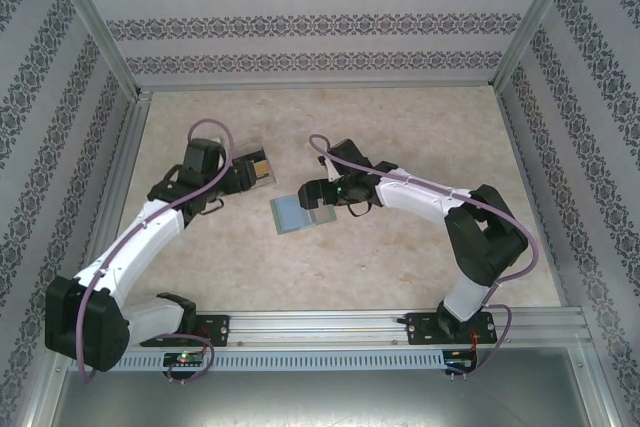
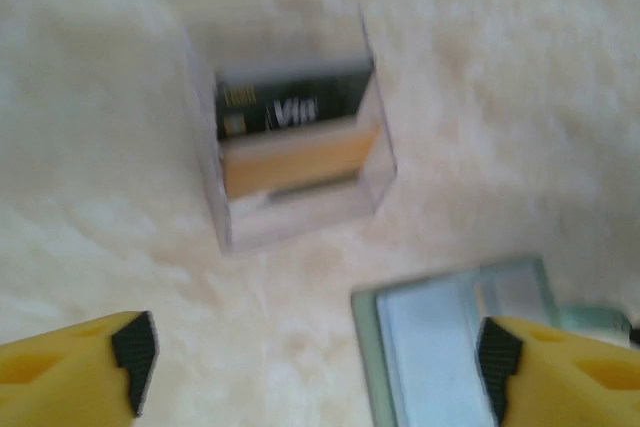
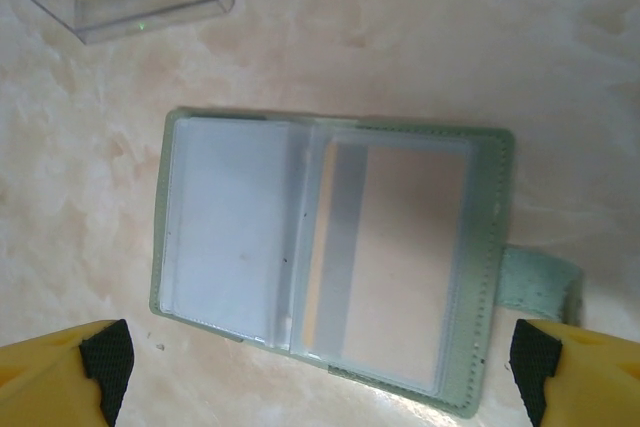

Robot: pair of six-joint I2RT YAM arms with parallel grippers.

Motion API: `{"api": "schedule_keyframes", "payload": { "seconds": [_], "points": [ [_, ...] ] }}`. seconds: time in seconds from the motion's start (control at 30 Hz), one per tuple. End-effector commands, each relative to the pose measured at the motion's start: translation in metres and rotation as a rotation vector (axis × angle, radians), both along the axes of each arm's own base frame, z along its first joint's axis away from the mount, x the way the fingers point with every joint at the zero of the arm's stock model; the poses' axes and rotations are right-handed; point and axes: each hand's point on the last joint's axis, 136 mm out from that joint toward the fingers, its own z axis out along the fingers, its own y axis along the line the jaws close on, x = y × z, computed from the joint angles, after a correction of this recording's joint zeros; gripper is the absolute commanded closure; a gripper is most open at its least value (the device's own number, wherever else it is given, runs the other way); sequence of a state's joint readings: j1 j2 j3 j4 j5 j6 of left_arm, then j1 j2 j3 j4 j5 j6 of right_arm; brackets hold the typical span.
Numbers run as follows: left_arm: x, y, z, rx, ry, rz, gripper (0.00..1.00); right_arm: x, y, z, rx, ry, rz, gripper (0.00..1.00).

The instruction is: Take the credit cards out of the card holder

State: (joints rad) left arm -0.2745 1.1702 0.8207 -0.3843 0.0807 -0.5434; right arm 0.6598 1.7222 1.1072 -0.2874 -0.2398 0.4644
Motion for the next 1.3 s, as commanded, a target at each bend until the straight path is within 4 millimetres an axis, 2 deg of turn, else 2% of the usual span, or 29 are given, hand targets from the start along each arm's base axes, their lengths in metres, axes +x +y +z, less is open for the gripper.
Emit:
{"api": "schedule_keyframes", "payload": {
  "seconds": [0.0,0.13,0.2,0.33,0.53,0.87,1.27],
  "points": [
    [-0.015,-0.028,-0.028,-0.267,0.105,0.040,0.39,0.000,0.014,-0.001,0.021,0.013,0.035,0.02],
    [-0.027,-0.047,-0.060,-0.307,0.189,0.014,0.79,0.000,0.015,-0.012,0.009,0.041,0.034,0.02],
    [-0.029,-0.060,-0.067,-0.302,0.204,-0.016,0.89,0.000,0.015,-0.017,0.002,0.052,0.034,0.02],
    [-0.026,-0.082,-0.081,-0.283,0.252,-0.069,1.00,0.000,0.016,-0.026,-0.007,0.074,0.031,0.02],
    [-0.025,-0.087,-0.105,-0.247,0.313,-0.065,1.00,0.001,0.019,-0.034,-0.009,0.093,0.030,0.02],
    [-0.036,-0.094,-0.138,-0.221,0.418,-0.087,1.00,-0.005,0.024,-0.044,0.010,0.139,0.033,0.02],
    [-0.036,-0.097,-0.142,-0.213,0.430,-0.093,1.00,-0.006,0.050,-0.009,0.159,0.156,0.068,0.02]
  ]
}}
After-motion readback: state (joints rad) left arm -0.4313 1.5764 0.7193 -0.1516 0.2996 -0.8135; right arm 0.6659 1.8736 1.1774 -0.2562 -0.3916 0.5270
